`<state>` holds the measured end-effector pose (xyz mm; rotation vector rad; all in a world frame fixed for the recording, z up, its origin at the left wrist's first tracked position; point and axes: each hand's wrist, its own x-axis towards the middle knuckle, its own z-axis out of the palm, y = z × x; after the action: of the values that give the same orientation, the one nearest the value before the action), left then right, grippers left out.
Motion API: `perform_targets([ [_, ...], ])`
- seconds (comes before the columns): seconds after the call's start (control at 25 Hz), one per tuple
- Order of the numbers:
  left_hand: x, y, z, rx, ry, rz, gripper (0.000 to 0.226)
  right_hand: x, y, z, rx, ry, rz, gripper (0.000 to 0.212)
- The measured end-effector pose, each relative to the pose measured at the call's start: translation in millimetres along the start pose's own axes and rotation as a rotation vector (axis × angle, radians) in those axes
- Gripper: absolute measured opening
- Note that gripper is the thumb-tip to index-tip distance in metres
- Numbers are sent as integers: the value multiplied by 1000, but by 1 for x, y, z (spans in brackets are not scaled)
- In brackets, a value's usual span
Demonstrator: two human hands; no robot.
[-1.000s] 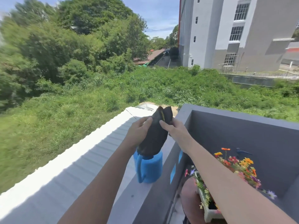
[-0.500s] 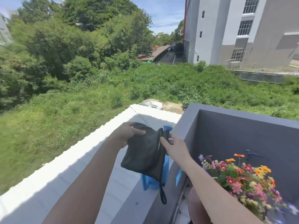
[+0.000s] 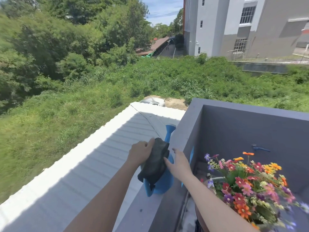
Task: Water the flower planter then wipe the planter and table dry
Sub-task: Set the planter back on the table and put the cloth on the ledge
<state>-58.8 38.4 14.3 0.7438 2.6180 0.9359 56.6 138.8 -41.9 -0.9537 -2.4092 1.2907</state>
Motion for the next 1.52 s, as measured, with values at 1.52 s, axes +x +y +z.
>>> perform_targets([
  [1.52, -193, 333, 268, -136, -130, 395, 44, -178, 231, -333, -164, 618, 35, 55],
])
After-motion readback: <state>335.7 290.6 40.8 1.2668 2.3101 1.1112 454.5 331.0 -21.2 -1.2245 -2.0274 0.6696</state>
